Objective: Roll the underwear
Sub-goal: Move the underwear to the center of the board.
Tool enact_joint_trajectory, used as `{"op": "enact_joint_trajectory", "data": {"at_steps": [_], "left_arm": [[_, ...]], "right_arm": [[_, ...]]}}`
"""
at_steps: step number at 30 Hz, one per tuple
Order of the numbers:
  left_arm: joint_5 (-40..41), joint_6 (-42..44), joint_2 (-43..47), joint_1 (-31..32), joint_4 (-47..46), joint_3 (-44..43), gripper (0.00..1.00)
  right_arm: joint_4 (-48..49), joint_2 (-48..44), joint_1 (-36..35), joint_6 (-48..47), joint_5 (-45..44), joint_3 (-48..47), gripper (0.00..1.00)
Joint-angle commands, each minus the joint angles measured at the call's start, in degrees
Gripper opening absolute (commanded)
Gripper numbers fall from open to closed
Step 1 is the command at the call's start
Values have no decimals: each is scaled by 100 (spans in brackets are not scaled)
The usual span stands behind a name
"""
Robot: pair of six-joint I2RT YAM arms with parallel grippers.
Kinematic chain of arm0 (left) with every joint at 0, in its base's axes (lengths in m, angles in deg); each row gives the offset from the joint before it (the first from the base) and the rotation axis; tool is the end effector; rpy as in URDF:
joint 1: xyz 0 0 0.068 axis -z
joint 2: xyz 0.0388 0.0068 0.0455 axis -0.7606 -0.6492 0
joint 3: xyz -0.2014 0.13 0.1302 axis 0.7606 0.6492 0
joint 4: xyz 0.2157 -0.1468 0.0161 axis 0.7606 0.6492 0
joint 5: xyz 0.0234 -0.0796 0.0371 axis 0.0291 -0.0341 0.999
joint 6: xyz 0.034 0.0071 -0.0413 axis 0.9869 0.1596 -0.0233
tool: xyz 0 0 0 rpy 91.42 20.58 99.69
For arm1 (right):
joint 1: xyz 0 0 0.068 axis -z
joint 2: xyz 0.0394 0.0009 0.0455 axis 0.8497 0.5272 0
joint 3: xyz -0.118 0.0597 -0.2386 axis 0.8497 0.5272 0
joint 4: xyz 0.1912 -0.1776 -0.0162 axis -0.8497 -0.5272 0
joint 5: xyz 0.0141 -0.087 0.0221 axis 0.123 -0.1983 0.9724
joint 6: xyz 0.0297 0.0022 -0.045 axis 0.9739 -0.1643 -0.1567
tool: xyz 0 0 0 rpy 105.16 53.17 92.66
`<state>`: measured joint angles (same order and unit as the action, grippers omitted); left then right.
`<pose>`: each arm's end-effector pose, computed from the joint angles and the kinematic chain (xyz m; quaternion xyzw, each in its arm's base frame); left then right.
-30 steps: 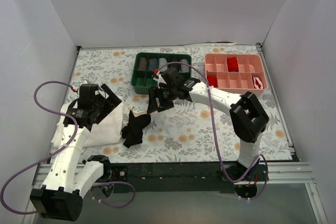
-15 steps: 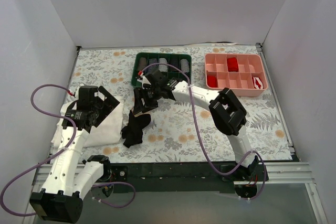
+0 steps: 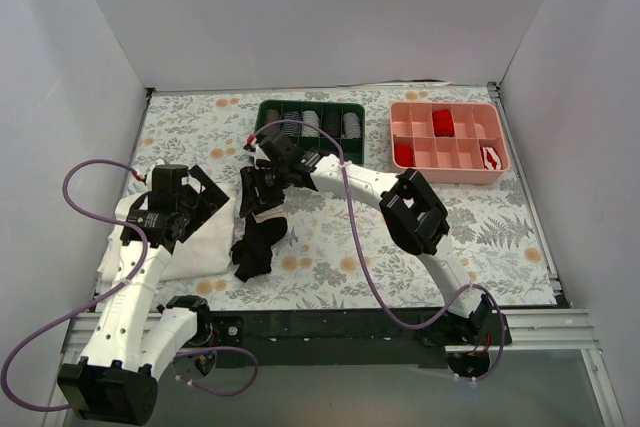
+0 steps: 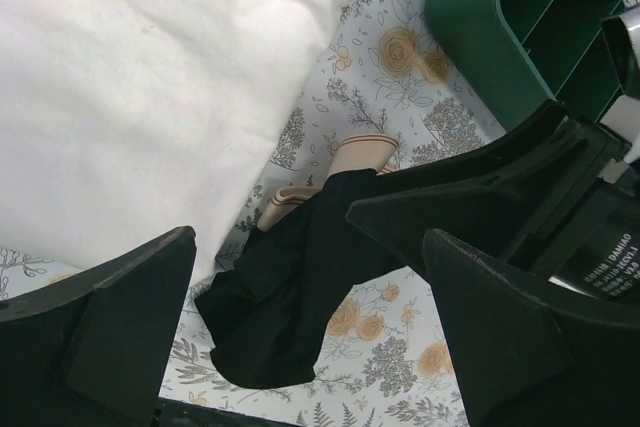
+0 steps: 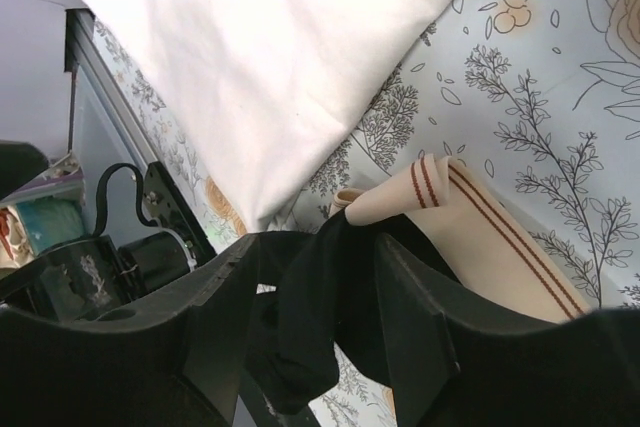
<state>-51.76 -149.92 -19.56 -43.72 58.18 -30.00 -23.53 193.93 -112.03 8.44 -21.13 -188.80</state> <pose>0.1613 -0.0120 0.2903 -0.5999 0.7226 -0.1958 0.2823 0.2906 0.4251 0.2082 -0.2438 0.8605 0.4259 0.1371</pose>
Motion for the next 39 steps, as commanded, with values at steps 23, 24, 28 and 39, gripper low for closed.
{"op": "enact_joint_trajectory", "data": {"at_steps": [23, 24, 28, 39], "left_arm": [[-1912, 790, -90, 9, -811, 471, 98], [-2035, 851, -108, 9, -959, 515, 98], [-2738, 887, -310, 9, -1373, 743, 98], [-3441, 1361, -1690, 44, -1786, 630, 98]], "right_arm": [[156, -3923, -38, 145, -1716, 4116, 1], [129, -4108, -38, 225, -1823, 4676, 1], [85, -4794, -4, 594, -2263, 5709, 1], [-302, -5375, 1103, 429, -2826, 6413, 1]]}}
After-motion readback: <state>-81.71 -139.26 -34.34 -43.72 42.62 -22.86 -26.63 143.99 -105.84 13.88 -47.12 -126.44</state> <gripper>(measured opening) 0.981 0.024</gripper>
